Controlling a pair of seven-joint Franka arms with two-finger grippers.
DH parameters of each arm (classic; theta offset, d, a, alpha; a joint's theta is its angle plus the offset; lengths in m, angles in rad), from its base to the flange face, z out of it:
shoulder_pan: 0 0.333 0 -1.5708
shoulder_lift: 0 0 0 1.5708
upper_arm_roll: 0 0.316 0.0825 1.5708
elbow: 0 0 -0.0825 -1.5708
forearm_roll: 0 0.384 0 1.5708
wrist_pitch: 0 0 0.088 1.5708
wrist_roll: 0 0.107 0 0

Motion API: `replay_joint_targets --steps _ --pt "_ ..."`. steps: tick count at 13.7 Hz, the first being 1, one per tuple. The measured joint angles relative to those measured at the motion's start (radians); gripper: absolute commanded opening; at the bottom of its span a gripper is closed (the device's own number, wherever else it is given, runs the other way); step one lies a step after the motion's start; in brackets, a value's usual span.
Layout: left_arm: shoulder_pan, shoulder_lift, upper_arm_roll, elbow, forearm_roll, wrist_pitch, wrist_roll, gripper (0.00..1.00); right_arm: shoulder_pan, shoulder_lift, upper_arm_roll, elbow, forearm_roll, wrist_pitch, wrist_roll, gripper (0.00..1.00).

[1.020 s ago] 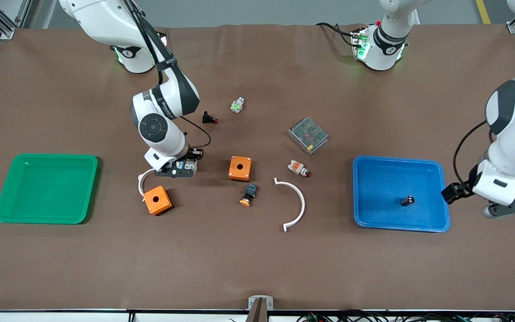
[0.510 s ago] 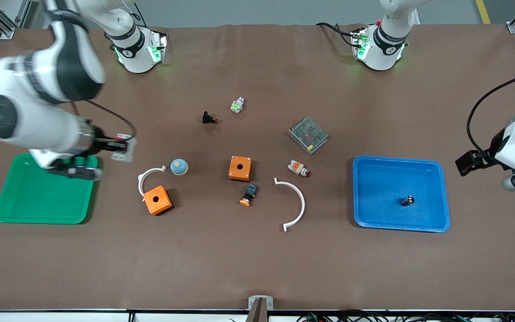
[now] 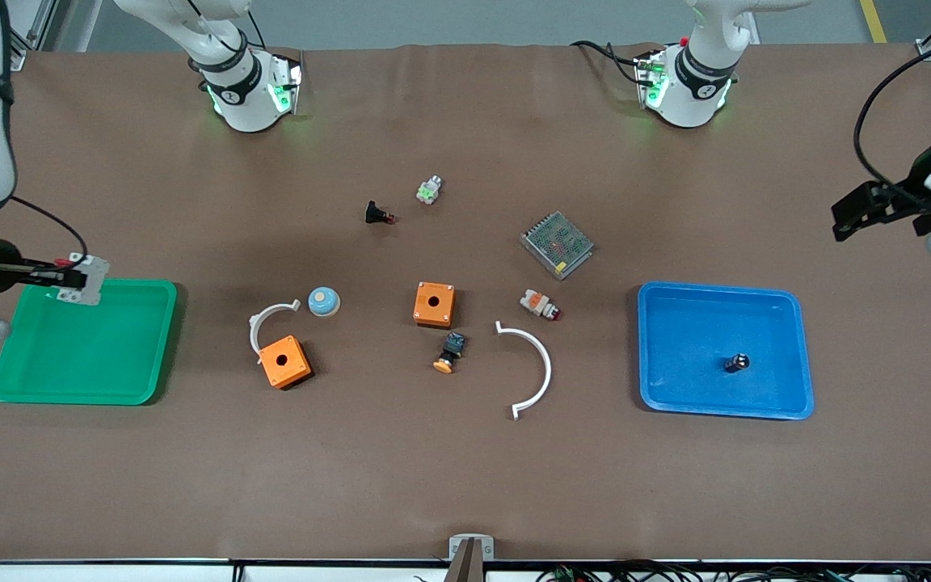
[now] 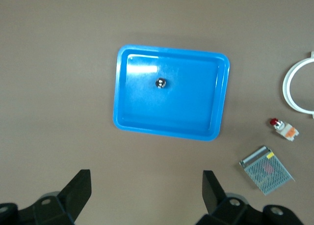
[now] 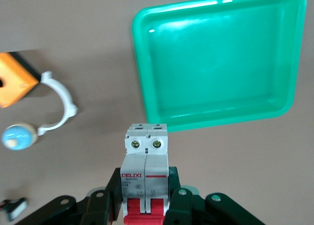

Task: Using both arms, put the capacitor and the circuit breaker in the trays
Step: 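Lift the breaker and carry it to the green tray with the right gripper, then lower the breaker into the green tray and open the right gripper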

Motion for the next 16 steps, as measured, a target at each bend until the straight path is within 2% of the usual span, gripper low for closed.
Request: replay_joint_targets --steps 3,6,10,16 --pt "-0.005 -0.07 0.02 -0.081 -0.021 -0.001 0.015 1.0 -0.107 0.143 0.0 0.055 -0.001 0.107 -0.167 0.04" --pt "-0.035 -0.113 0.019 -0.123 -0.021 -0.001 -0.002 1.0 -0.165 0.261 0.0 0.083 -0.001 0.23 -0.26 0.04" --pt "-0.048 -0.138 0.034 -0.163 -0.031 -0.001 -0.033 1.0 -0.181 0.315 0.001 0.097 -0.001 0.304 -0.273 0.04" --pt "-0.051 -0.138 0.047 -0.165 -0.043 0.011 -0.033 1.0 -0.191 0.374 0.001 0.097 0.0 0.386 -0.273 0.05"
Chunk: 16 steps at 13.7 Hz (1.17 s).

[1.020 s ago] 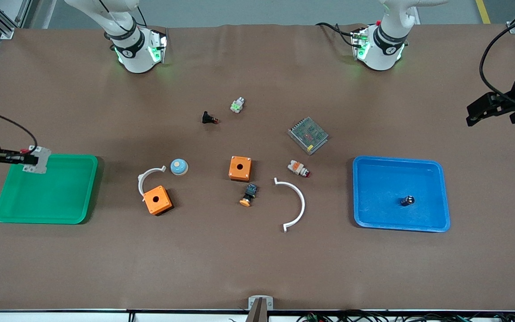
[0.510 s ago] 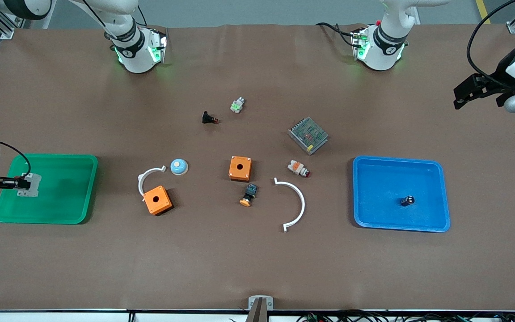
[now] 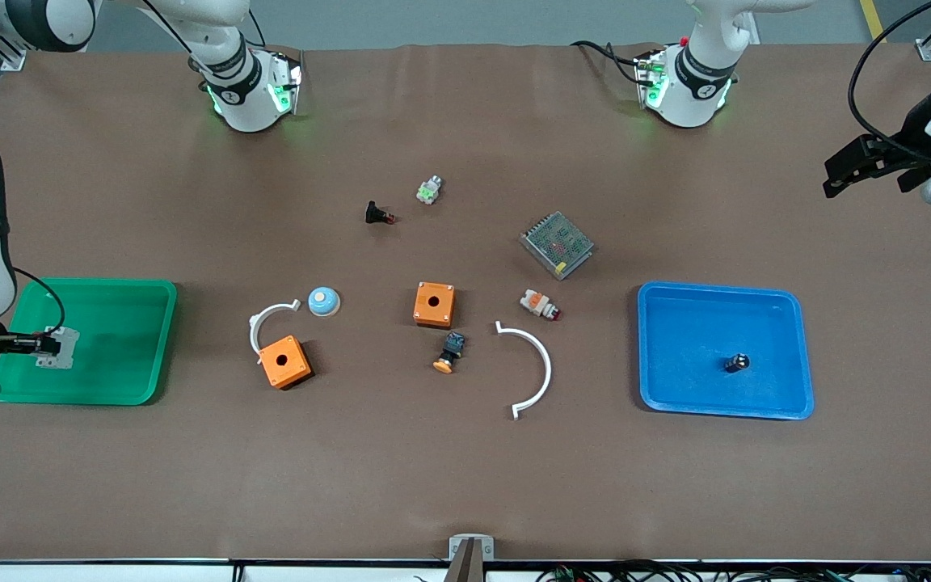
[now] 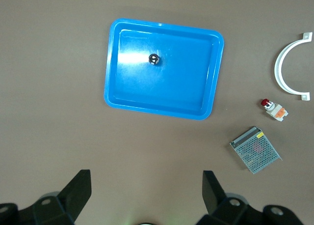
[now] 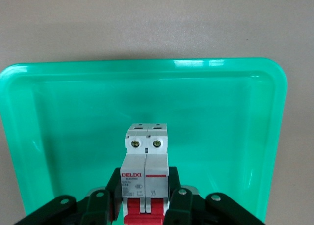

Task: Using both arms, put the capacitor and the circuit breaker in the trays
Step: 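Lower the breaker into the green tray and open the right gripper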

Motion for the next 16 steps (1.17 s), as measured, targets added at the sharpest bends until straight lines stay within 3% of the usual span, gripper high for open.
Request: replay_joint_targets --steps 5,7,8,9,10,13,16 --pt "-0.008 0.006 0.0 0.005 0.0 0.01 0.0 1.0 -0.004 0.039 0.001 0.0 0.019 0.033 0.0 0.08" --pt "-0.008 0.017 0.0 0.022 0.0 0.014 0.0 1.0 -0.009 0.047 0.001 0.0 0.029 0.033 0.0 0.12" --pt "-0.008 0.023 0.0 0.03 0.0 0.014 0.0 1.0 -0.012 0.051 0.001 0.0 0.031 0.034 0.0 0.2" --pt "-0.008 0.029 0.0 0.035 0.0 0.014 0.0 1.0 -0.015 0.056 0.001 0.0 0.031 0.037 0.0 0.55" --pt "-0.008 0.034 0.0 0.038 0.0 0.014 0.0 1.0 -0.016 0.061 0.001 0.0 0.031 0.041 0.0 1.0" --pt "-0.008 0.042 0.0 0.04 0.0 0.014 0.0 1.0 -0.017 0.065 0.004 0.004 0.031 0.037 0.0 1.0" --pt "-0.008 0.042 0.0 0.042 0.0 0.011 0.0 1.0 -0.01 0.047 0.016 0.029 0.031 -0.067 0.009 1.0"
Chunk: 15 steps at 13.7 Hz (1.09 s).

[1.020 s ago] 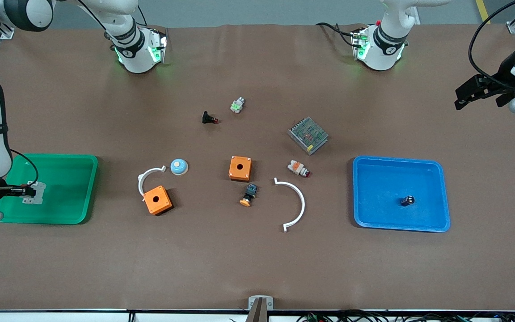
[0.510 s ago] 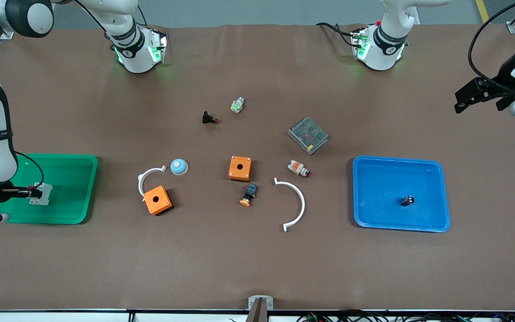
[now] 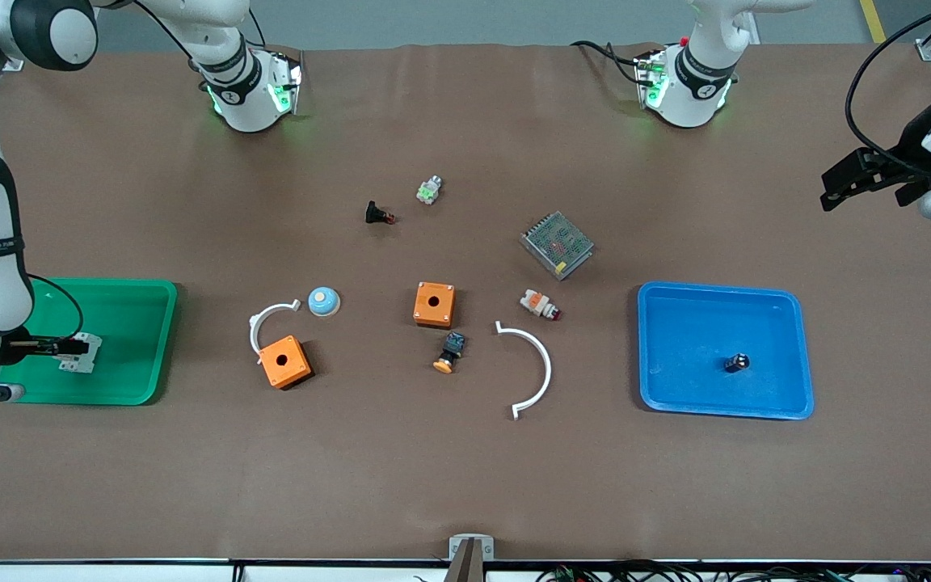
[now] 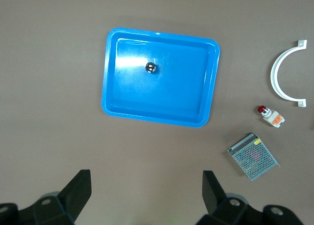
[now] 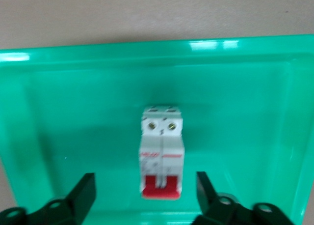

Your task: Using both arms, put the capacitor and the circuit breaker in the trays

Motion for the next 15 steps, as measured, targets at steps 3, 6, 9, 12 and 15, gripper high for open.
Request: replay_joint_targets --steps 3,6,9,12,15 --pt "0.001 0.0 0.0 0.002 0.0 -0.006 0.001 1.0 0.052 -0.104 0.011 0.014 0.001 -0.165 0.119 1.0" --pt "0.001 0.0 0.001 0.007 0.0 -0.03 0.002 1.0 0.165 -0.269 0.016 -0.073 0.002 -0.218 0.3 1.0" --pt "0.001 0.0 0.001 0.018 0.0 -0.033 0.004 1.0 0.256 -0.426 0.017 -0.203 0.002 -0.219 0.395 1.0" --pt "0.001 0.001 0.001 0.019 0.0 -0.035 0.004 1.0 0.27 -0.548 0.017 -0.271 0.002 -0.241 0.397 1.0" --pt "0.001 0.001 0.001 0.019 0.0 -0.038 0.004 1.0 0.27 -0.636 0.017 -0.278 0.002 -0.282 0.397 1.0"
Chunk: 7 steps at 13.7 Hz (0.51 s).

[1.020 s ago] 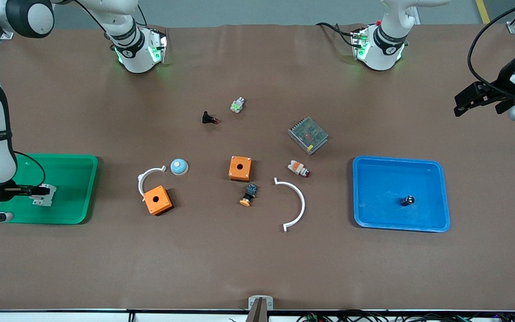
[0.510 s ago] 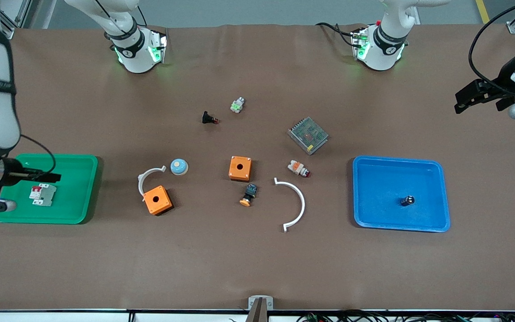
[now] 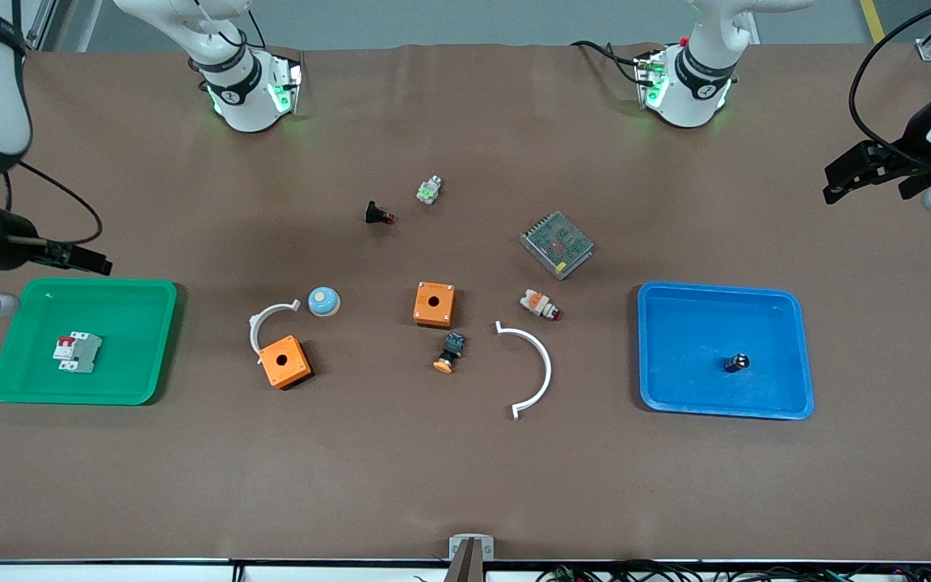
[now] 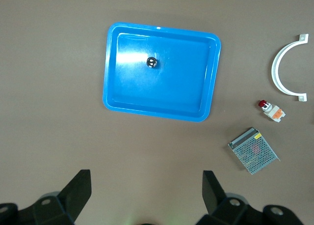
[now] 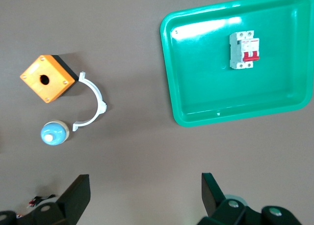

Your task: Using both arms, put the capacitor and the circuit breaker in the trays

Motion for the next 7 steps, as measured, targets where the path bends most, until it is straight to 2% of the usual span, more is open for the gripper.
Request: replay_joint_targets --steps 4,7 --pt "-0.001 0.0 0.0 0.0 0.0 0.0 0.0 1.0 0.0 -0.078 -0.001 0.04 -0.001 -0.048 -0.001 1.0" --pt "-0.002 0.001 0.0 0.0 0.0 0.0 0.0 1.0 0.0 -0.082 -0.007 0.18 -0.001 -0.104 -0.001 1.0"
